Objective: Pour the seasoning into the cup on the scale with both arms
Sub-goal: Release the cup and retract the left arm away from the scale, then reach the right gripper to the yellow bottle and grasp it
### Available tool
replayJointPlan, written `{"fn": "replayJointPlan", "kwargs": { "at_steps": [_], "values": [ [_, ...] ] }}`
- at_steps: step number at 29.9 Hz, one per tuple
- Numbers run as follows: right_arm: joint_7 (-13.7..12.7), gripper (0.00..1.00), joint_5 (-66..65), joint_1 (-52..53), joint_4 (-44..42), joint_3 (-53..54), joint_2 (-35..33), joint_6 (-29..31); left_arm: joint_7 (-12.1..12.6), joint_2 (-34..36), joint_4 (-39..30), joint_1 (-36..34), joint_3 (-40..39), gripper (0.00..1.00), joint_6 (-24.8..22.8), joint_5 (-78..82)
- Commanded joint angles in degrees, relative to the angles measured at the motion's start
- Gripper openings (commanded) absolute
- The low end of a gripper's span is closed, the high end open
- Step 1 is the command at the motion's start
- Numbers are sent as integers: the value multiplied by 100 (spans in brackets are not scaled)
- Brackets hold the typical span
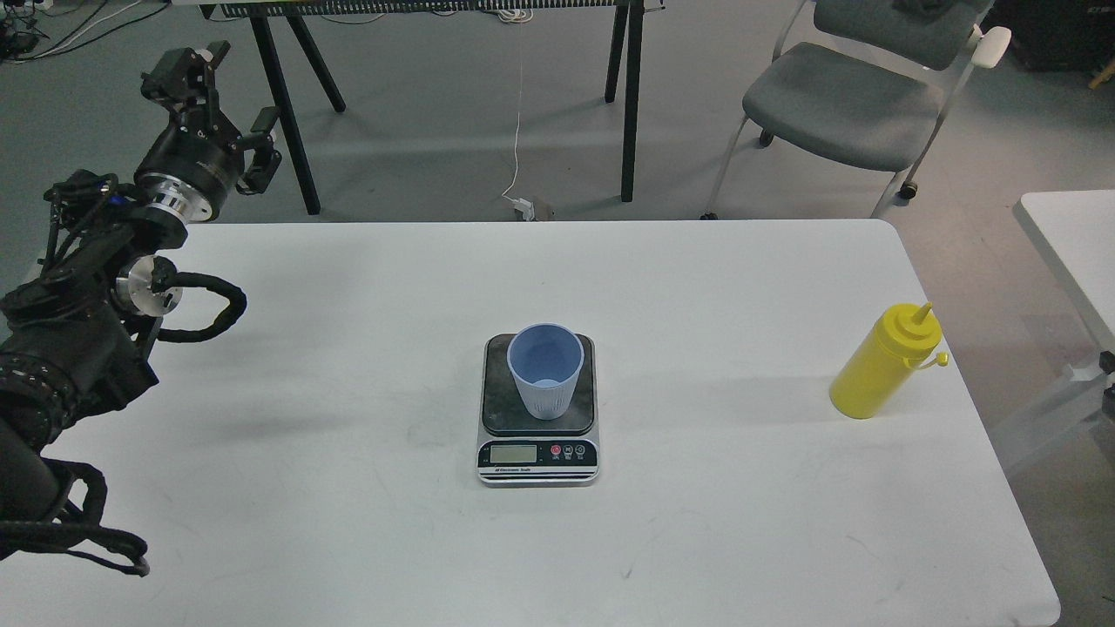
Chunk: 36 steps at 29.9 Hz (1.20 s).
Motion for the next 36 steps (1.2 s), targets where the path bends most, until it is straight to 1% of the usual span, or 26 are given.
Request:
{"fn": "replayJointPlan", "kwargs": {
  "at_steps": [1,5,14,19,29,31,36],
  "values": [
    [-58,100,43,-436,248,13,364,0,-1,-23,0,50,11,87,1,16],
    [-181,100,17,-472,450,-4,699,0,-1,12,8,112,19,88,1,16],
    [-181,100,-457,-332,503,39,1463,0,-1,30,8,244,19,89,1,16],
    [-172,100,-729,107,451,-13,1797,0,-1,-23,8,279,11,90,1,16],
    [-172,100,-1204,1267,-199,-48,2202,0,-1,-23,0,402,19,90,1,16],
    [-172,100,-1379,1417,-419,-57,2403,0,-1,12,0,402,19,90,1,16],
    [-163,100,-1723,1462,-542,-40,2922,0,-1,47,0,446,19,90,1,16]
  ]
}}
